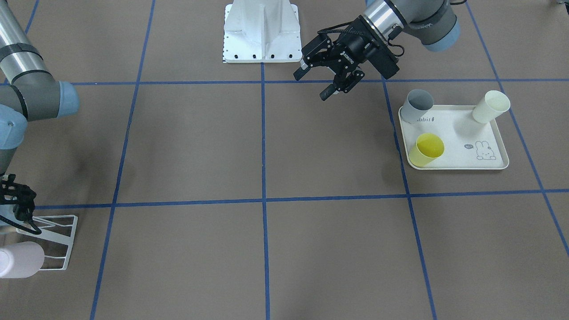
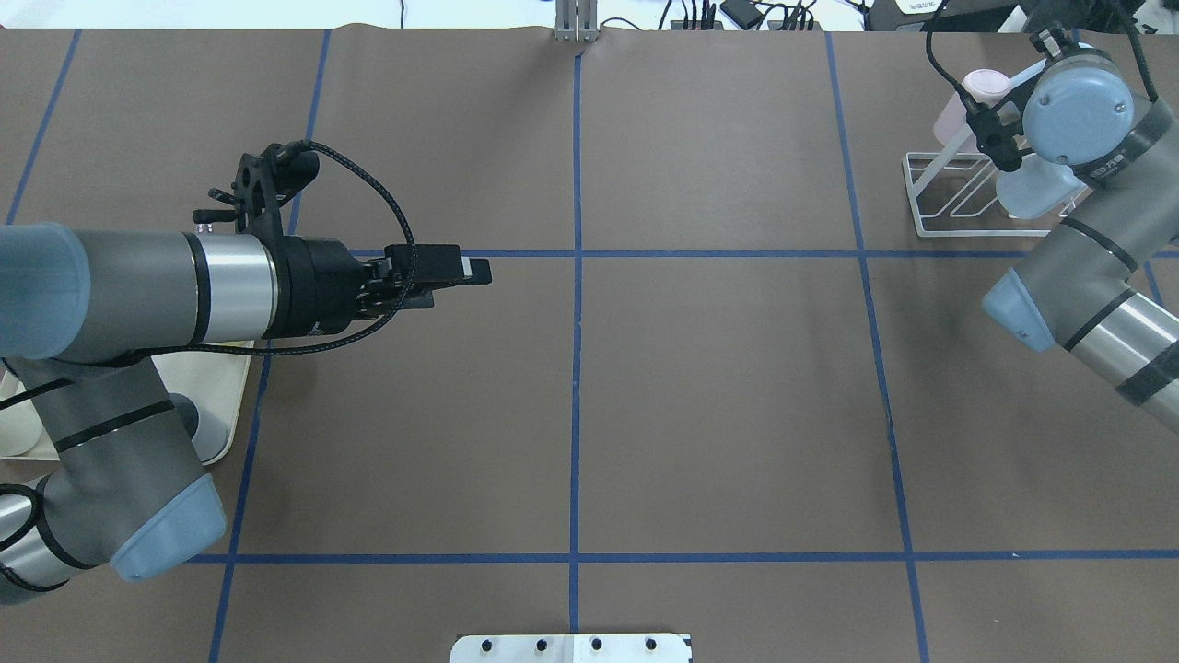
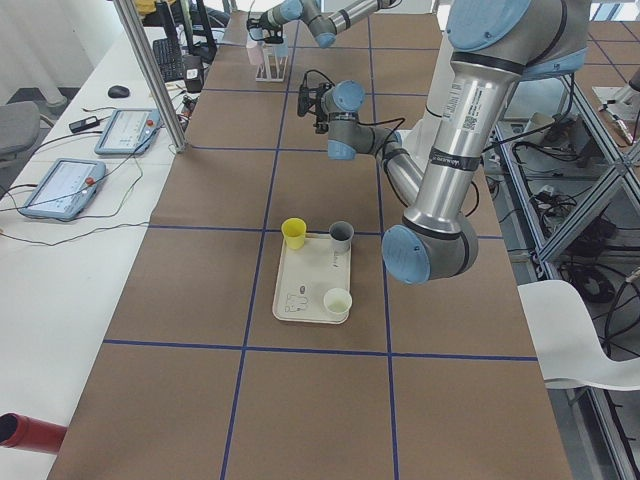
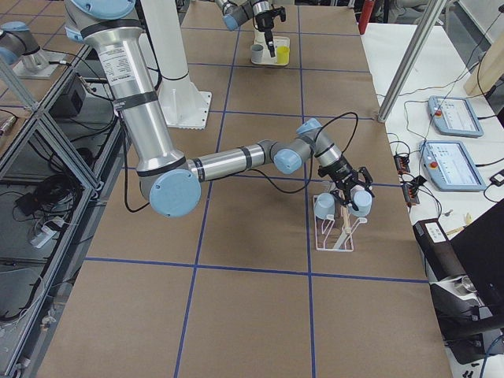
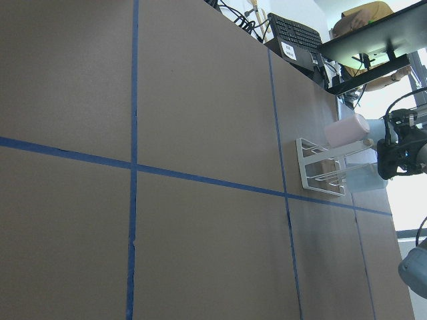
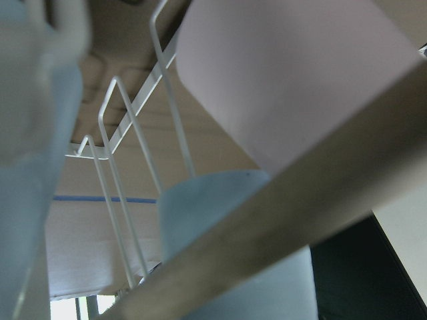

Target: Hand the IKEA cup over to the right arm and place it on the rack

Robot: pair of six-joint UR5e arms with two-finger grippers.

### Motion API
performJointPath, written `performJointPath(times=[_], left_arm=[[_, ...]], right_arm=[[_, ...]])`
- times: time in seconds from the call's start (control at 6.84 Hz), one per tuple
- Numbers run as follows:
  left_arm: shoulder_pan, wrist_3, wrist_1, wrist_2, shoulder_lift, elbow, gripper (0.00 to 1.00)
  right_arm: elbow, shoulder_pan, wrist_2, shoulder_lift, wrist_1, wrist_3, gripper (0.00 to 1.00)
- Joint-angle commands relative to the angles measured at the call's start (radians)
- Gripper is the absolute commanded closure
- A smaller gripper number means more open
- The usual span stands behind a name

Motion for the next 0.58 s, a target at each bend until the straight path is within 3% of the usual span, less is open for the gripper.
performJointPath(times=[0.0, 0.44], left_arm=[[0.0, 0.0, 0.0, 0.0, 0.0, -0.001, 0.0], [0.002, -0.002, 0.0, 0.015, -0.001, -0.001, 0.0]], right_arm=[[0.0, -0.003, -0.008, 0.01, 0.001, 0.004, 0.01], [0.029, 0.001, -0.007, 0.03, -0.001, -0.003, 0.01]])
